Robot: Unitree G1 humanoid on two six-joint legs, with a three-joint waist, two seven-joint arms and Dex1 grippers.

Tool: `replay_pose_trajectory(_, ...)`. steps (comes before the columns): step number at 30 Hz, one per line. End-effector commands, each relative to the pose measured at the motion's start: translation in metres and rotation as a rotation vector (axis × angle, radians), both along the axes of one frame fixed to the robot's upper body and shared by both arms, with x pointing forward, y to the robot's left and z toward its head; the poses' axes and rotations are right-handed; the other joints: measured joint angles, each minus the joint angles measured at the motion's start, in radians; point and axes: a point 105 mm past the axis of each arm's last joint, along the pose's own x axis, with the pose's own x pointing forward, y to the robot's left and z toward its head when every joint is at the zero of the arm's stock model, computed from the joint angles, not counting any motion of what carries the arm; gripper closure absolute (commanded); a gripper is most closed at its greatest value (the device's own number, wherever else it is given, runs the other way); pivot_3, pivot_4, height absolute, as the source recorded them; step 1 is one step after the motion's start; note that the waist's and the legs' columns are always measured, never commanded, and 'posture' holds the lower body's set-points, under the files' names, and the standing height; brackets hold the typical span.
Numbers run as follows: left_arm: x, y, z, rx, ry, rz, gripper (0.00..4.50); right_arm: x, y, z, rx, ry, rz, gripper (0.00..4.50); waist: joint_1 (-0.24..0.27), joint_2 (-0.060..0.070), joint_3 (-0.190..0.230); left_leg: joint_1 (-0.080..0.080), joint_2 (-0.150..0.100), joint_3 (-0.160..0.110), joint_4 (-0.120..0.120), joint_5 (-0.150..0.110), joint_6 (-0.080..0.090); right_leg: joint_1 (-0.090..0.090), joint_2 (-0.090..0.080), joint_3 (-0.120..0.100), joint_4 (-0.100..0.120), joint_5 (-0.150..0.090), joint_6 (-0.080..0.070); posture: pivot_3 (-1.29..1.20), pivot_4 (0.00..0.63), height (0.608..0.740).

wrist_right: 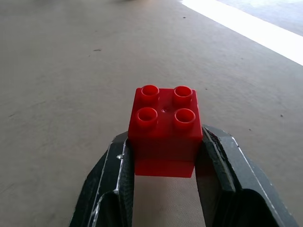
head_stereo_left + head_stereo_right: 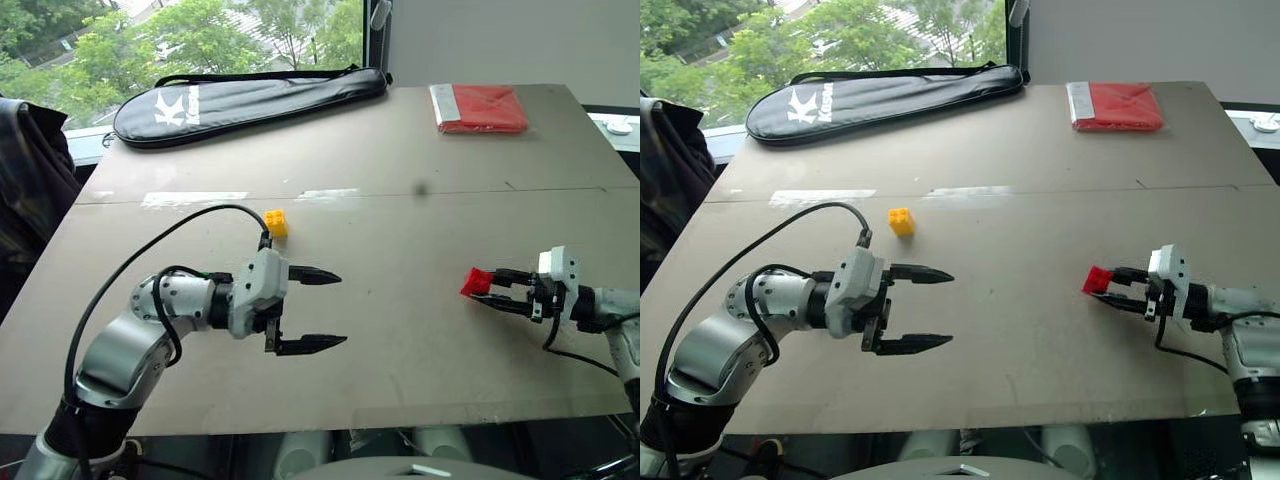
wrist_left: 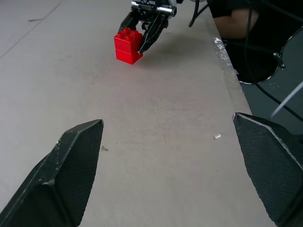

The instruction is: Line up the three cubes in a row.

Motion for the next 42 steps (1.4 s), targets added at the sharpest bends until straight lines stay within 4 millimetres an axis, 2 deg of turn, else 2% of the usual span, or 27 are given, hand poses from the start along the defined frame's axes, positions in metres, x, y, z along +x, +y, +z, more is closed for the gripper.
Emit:
replay_pose_trajectory(1, -0.004, 0.007, 0.004, 0.02, -0.044, -0.009, 0.0, 0.005, 0.011, 0.007, -0.03, -0.026, 0.182, 3.25, 0.001, -0.001, 0.001, 0.0, 0.0, -0.001, 0.0, 0.0, 0.0, 0.0, 0.0, -0.001, 0.0, 0.0, 0.0, 0.0, 0.15, 0.707)
replay_pose_trajectory(3, -0.01, 0.007, 0.004, 0.023, -0.05, 0.007, 0.0, 0.014, 0.023, 0.009, -0.073, -0.027, 0.261, 3.25, -0.001, -0.001, 0.003, -0.001, 0.0, -0.001, 0.0, 0.0, 0.0, 0.0, -0.001, 0.0, 0.0, 0.0, 0.0, 0.0, 0.15, 0.707)
replay_pose_trajectory(9, -0.018, 0.008, 0.008, 0.009, -0.067, 0.066, 0.0, 0.024, 0.037, 0.005, -0.128, -0.037, 0.355, 3.25, 0.012, -0.004, 0.006, -0.006, 0.0, -0.005, 0.0, 0.002, -0.005, -0.001, -0.003, -0.001, -0.003, 0.0, 0.0, 0.0, 0.15, 0.707)
replay_pose_trajectory(12, -0.022, 0.008, 0.009, 0.004, -0.063, 0.088, 0.0, 0.023, 0.04, 0.003, -0.15, -0.047, 0.397, 3.25, 0.006, -0.004, 0.006, -0.012, -0.001, -0.004, 0.001, 0.003, -0.006, -0.008, -0.004, -0.001, -0.003, 0.001, 0.0, 0.0, 0.15, 0.707)
replay_pose_trajectory(20, -0.022, 0.01, 0.009, 0.005, -0.065, 0.112, 0.0, 0.027, 0.039, 0.0, -0.167, 0.016, 0.384, 3.25, 0.005, -0.004, 0.006, -0.013, -0.001, -0.005, 0.001, 0.003, -0.006, -0.008, -0.003, -0.002, -0.002, 0.001, 0.0, 0.0, 0.15, 0.707)
replay_pose_trajectory(21, -0.021, 0.01, 0.009, 0.005, -0.065, 0.111, 0.0, 0.027, 0.038, 0.0, -0.171, 0.02, 0.383, 2.75, 0.005, -0.004, 0.006, -0.013, -0.001, -0.005, 0.001, 0.003, -0.006, -0.008, -0.003, -0.001, -0.002, 0.001, 0.0, 0.0, 0.15, 0.707)
replay_pose_trajectory(23, -0.02, 0.009, 0.009, 0.005, -0.066, 0.108, 0.0, 0.028, 0.038, -0.001, -0.177, 0.02, 0.383, 2.06, 0.005, -0.004, 0.006, -0.013, -0.001, -0.004, 0.001, 0.003, -0.006, -0.008, -0.003, -0.001, -0.002, 0.001, 0.0, 0.0, 0.15, 0.707)
replay_pose_trajectory(27, -0.018, 0.009, 0.009, 0.004, -0.067, 0.102, 0.0, 0.029, 0.037, -0.004, -0.195, -0.032, 0.382, 0.24, 0.005, -0.003, 0.007, -0.013, -0.001, -0.004, 0.001, 0.003, -0.006, -0.008, -0.003, -0.001, -0.002, 0.001, 0.0, 0.0, 0.15, 0.707)
replay_pose_trajectory(28, -0.018, 0.009, 0.009, 0.005, -0.067, 0.101, 0.0, 0.03, 0.035, -0.006, -0.214, -0.044, 0.384, 0.07, 0.005, -0.003, 0.007, -0.013, -0.001, -0.004, 0.001, 0.003, -0.006, -0.008, -0.003, -0.002, -0.002, 0.001, 0.0, 0.0, 0.15, 0.707)
replay_pose_trajectory(30, -0.017, 0.009, 0.009, 0.006, -0.067, 0.098, 0.0, 0.031, 0.032, -0.01, -0.251, -0.06, 0.383, 0.07, 0.005, -0.003, 0.007, -0.012, -0.001, -0.004, 0.001, 0.003, -0.006, -0.008, -0.003, -0.002, -0.002, 0.001, 0.0, 0.0, 0.15, 0.707)
replay_pose_trajectory(42, -0.016, 0.008, 0.007, 0.007, -0.067, 0.099, 0.0, 0.047, 0.025, -0.005, -0.223, -0.046, 0.267, 0.07, 0.004, -0.003, 0.007, -0.012, -0.001, -0.002, 0.002, 0.003, -0.007, -0.008, -0.002, -0.002, -0.002, 0.005, -0.001, 0.0, 0.15, 0.707)
